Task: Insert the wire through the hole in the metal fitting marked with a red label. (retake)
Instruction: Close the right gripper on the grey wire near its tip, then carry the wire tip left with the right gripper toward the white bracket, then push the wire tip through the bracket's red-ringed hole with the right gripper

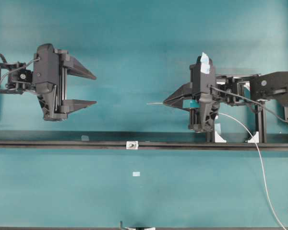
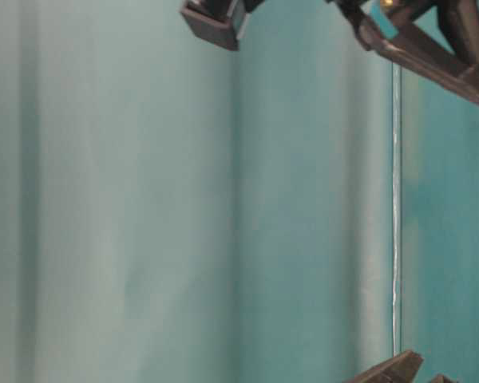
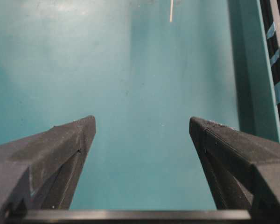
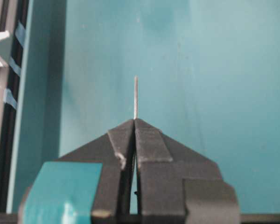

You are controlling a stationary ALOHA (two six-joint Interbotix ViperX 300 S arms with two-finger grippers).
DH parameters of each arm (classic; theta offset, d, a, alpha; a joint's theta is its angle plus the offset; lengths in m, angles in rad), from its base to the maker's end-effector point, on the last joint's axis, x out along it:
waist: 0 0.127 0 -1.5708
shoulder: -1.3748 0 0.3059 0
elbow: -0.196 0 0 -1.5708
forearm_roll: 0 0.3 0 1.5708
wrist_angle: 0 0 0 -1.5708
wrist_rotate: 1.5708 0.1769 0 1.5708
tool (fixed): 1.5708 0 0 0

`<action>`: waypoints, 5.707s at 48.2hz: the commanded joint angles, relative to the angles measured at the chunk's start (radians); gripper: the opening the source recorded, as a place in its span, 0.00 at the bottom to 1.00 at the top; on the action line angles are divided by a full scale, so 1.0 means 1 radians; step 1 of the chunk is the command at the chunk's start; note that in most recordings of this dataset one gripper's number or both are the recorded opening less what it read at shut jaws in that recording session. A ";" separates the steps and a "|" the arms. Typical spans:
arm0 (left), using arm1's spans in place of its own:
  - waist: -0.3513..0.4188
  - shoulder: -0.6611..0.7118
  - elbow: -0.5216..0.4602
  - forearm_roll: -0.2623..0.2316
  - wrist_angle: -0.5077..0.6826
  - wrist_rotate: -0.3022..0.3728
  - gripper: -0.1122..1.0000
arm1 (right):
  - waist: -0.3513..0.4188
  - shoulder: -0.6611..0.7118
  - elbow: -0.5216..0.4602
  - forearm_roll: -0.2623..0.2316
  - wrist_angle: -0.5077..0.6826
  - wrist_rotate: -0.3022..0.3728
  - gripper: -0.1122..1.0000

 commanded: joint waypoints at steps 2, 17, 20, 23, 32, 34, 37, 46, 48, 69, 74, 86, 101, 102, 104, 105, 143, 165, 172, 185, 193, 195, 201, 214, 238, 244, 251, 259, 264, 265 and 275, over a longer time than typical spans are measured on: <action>0.005 -0.015 -0.018 -0.002 -0.009 -0.003 0.61 | -0.011 -0.052 -0.006 -0.003 0.020 -0.002 0.12; 0.003 -0.026 -0.018 -0.002 -0.009 -0.003 0.61 | -0.020 -0.124 -0.008 -0.018 0.063 -0.006 0.12; 0.003 -0.029 -0.018 -0.002 -0.009 -0.005 0.61 | -0.020 -0.137 -0.006 -0.018 0.066 -0.006 0.12; 0.003 -0.034 -0.018 -0.002 -0.009 -0.005 0.61 | -0.020 -0.146 -0.005 -0.018 0.069 -0.006 0.12; -0.002 -0.035 -0.018 -0.002 -0.009 -0.008 0.61 | -0.018 -0.152 -0.003 -0.018 0.066 -0.005 0.12; -0.003 -0.034 -0.017 -0.002 -0.011 -0.008 0.61 | -0.020 -0.152 -0.002 -0.018 0.064 -0.005 0.12; -0.005 -0.034 -0.015 -0.003 -0.012 -0.009 0.61 | -0.018 -0.152 -0.002 -0.018 0.061 -0.005 0.12; -0.035 -0.008 0.015 -0.011 -0.115 -0.011 0.61 | 0.000 -0.152 0.025 -0.015 0.000 -0.003 0.12; -0.044 0.002 0.029 -0.012 -0.155 -0.012 0.61 | 0.009 -0.152 0.035 -0.009 -0.026 -0.002 0.12; -0.147 0.178 0.063 -0.020 -0.471 -0.083 0.61 | 0.120 -0.081 0.084 0.072 -0.236 -0.017 0.12; -0.173 0.213 0.057 -0.023 -0.534 -0.081 0.61 | 0.163 -0.040 0.081 0.138 -0.288 -0.067 0.12; -0.232 0.311 0.038 -0.028 -0.661 -0.083 0.61 | 0.304 0.031 0.081 0.420 -0.420 -0.270 0.12; -0.281 0.433 -0.025 -0.034 -0.709 -0.097 0.61 | 0.449 0.114 0.060 0.621 -0.548 -0.390 0.12; -0.284 0.439 -0.028 -0.034 -0.712 -0.098 0.61 | 0.453 0.121 0.057 0.621 -0.552 -0.390 0.12; -0.288 0.453 -0.032 -0.034 -0.715 -0.103 0.61 | 0.463 0.137 0.052 0.621 -0.565 -0.390 0.12; -0.291 0.457 -0.037 -0.034 -0.719 -0.104 0.61 | 0.469 0.147 0.044 0.621 -0.575 -0.390 0.12; -0.321 0.525 -0.091 -0.034 -0.749 -0.110 0.61 | 0.494 0.291 -0.018 0.624 -0.664 -0.390 0.12; -0.318 0.525 -0.089 -0.034 -0.749 -0.110 0.61 | 0.502 0.302 -0.020 0.624 -0.684 -0.390 0.12; -0.318 0.525 -0.089 -0.034 -0.749 -0.110 0.61 | 0.502 0.302 -0.018 0.624 -0.684 -0.390 0.12; -0.316 0.525 -0.091 -0.035 -0.749 -0.110 0.61 | 0.505 0.307 -0.021 0.624 -0.684 -0.390 0.12; -0.316 0.525 -0.089 -0.034 -0.749 -0.110 0.61 | 0.505 0.314 -0.026 0.624 -0.690 -0.390 0.12; -0.316 0.525 -0.091 -0.034 -0.749 -0.110 0.61 | 0.506 0.314 -0.026 0.624 -0.690 -0.390 0.12; -0.316 0.525 -0.089 -0.035 -0.749 -0.110 0.61 | 0.506 0.314 -0.029 0.624 -0.695 -0.390 0.12; -0.316 0.525 -0.091 -0.034 -0.749 -0.110 0.61 | 0.506 0.314 -0.032 0.624 -0.695 -0.390 0.12; -0.316 0.525 -0.089 -0.034 -0.749 -0.110 0.61 | 0.506 0.318 -0.041 0.624 -0.695 -0.391 0.12; -0.316 0.525 -0.091 -0.034 -0.749 -0.110 0.61 | 0.505 0.327 -0.052 0.624 -0.695 -0.393 0.12; -0.316 0.525 -0.089 -0.034 -0.749 -0.110 0.61 | 0.505 0.336 -0.061 0.624 -0.696 -0.394 0.12; -0.316 0.525 -0.091 -0.035 -0.749 -0.110 0.61 | 0.499 0.344 -0.071 0.624 -0.704 -0.396 0.12; -0.316 0.525 -0.091 -0.034 -0.749 -0.110 0.61 | 0.492 0.350 -0.080 0.626 -0.706 -0.396 0.12; -0.316 0.525 -0.091 -0.035 -0.749 -0.110 0.61 | 0.491 0.351 -0.080 0.624 -0.706 -0.396 0.12; -0.316 0.525 -0.091 -0.034 -0.749 -0.110 0.61 | 0.480 0.370 -0.103 0.624 -0.706 -0.399 0.12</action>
